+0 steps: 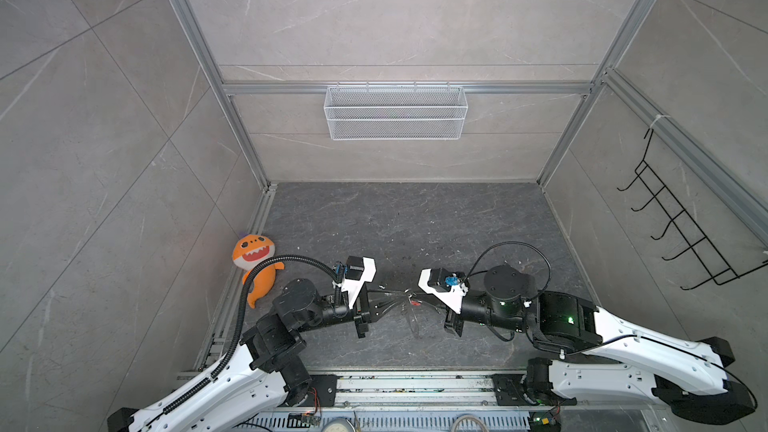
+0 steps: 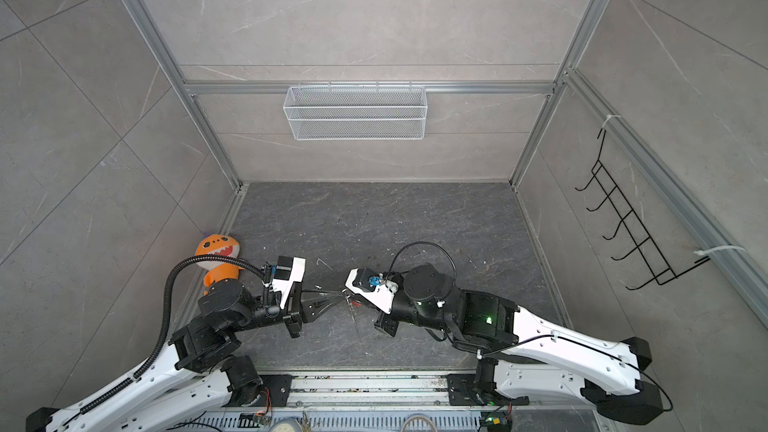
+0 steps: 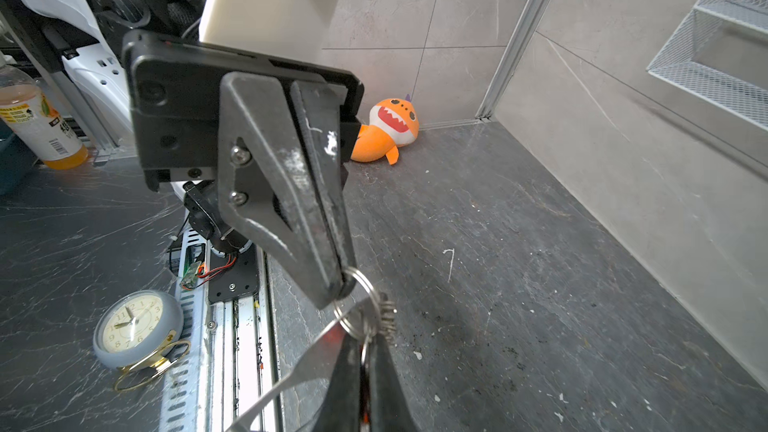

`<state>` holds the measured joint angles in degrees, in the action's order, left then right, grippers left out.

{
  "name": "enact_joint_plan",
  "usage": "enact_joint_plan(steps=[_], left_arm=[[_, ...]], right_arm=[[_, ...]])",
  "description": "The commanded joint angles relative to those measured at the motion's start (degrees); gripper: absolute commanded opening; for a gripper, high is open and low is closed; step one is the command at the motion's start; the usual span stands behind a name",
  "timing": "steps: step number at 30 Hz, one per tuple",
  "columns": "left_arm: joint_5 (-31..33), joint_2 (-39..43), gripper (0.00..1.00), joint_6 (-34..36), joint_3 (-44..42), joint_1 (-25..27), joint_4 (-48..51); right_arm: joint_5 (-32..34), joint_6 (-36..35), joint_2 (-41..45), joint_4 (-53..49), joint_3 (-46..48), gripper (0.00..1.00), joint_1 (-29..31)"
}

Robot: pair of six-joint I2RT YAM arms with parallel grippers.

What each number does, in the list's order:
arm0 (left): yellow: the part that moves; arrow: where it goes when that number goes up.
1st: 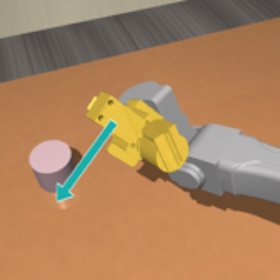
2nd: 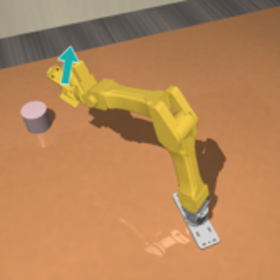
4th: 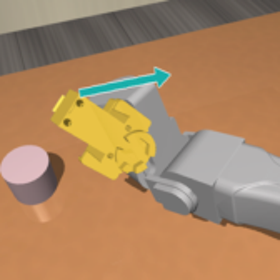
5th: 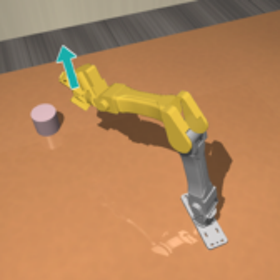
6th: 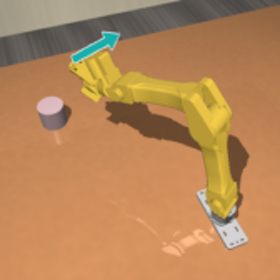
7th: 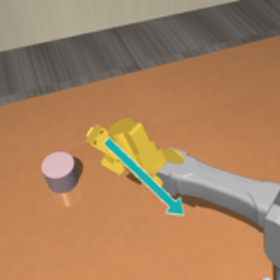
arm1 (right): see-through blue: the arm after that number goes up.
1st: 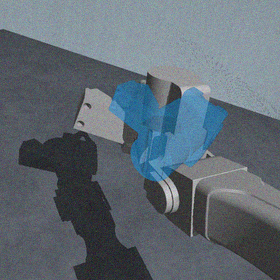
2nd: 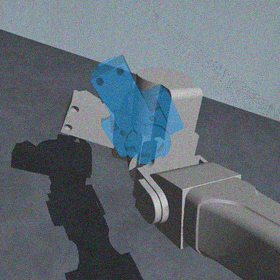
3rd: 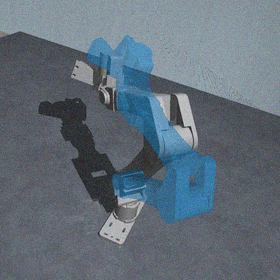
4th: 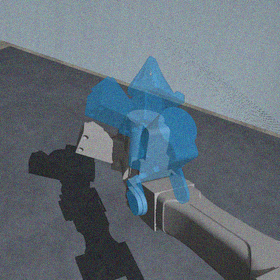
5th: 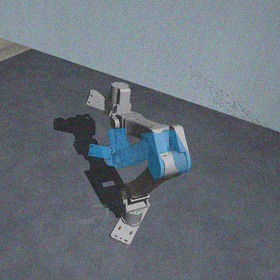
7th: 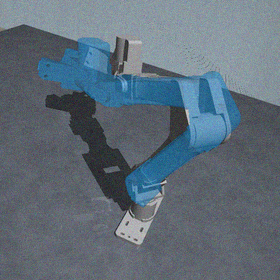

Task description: Remove the keys from the keyring

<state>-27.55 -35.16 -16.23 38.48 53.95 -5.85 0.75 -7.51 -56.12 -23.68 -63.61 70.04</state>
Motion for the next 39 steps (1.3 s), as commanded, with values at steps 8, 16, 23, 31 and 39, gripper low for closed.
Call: enact_joint_plan(steps=[8,16,23,31,39], left_arm=[[-6.5,1.5,0.00,1.7,3.5,0.3,-1.9],[-5.8,1.7,0.00,1.7,3.7,0.3,-0.7],[-8.4,2.5,0.00,1.2,3.5,0.3,-1.7],[-9.7,3.8,0.00,-0.2,2.9,0.3,-4.3],[-11.3,4.0,0.00,-3.1,1.9,0.3,-9.8]], right_arm=[[-4.7,0.1,1.3,-3.7,-3.0,0.00,-3.5],[-7.8,-1.6,-0.2,-7.8,-5.8,0.00,-3.7],[-11.3,-2.9,-1.1,-9.8,-6.4,0.00,-4.5],[-14.8,-2.8,-0.8,-9.4,-5.2,0.00,-5.8],[-18.5,-2.6,-0.4,-7.8,-3.6,0.00,-6.3]])
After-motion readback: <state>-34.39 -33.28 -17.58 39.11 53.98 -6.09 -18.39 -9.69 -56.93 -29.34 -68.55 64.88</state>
